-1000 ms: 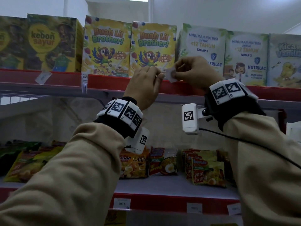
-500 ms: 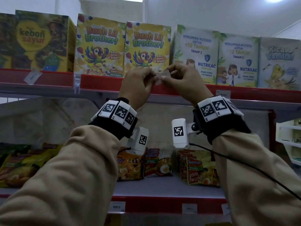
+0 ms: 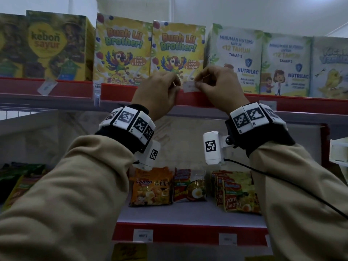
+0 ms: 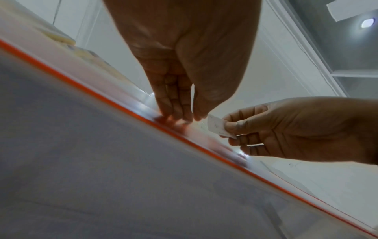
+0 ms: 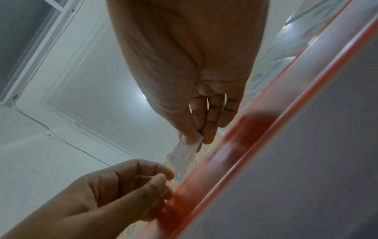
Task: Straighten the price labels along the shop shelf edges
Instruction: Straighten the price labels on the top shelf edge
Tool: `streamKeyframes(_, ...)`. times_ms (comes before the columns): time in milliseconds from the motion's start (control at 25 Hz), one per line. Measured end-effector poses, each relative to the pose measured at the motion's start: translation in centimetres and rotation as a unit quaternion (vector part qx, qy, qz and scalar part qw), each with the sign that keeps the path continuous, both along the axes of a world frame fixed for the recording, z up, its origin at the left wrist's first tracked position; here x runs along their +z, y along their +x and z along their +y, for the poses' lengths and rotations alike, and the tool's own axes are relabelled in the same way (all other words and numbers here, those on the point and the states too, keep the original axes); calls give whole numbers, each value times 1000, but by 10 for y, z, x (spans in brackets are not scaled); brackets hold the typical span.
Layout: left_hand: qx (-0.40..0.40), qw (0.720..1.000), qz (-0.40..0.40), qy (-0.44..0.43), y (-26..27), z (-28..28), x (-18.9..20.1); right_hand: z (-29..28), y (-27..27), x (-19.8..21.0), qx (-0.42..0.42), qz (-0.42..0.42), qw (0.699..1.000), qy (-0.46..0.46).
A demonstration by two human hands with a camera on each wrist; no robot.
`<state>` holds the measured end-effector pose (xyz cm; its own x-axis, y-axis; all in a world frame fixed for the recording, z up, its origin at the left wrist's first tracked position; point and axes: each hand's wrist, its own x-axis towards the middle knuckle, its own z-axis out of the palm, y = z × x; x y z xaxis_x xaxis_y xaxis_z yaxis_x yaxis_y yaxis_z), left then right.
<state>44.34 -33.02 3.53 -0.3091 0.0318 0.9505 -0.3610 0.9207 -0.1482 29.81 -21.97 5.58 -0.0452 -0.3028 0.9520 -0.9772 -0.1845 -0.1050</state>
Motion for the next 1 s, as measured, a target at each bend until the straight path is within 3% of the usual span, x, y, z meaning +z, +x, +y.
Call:
streamKeyframes(240,106,993,-18,54,53,-24,1,-35,28,-1,71,-31,996,-36)
streamKeyframes(600,22,994,29,103,64,-28,1,-61,52,-2,78,18,997,3)
streamKeyframes(800,5,994,-1,107,68,-29,4,-62,61,1,82,27,996,10)
streamKeyframes(1000,42,995,-19,93,78,-31,8,-64,69,1,68,43,996,34)
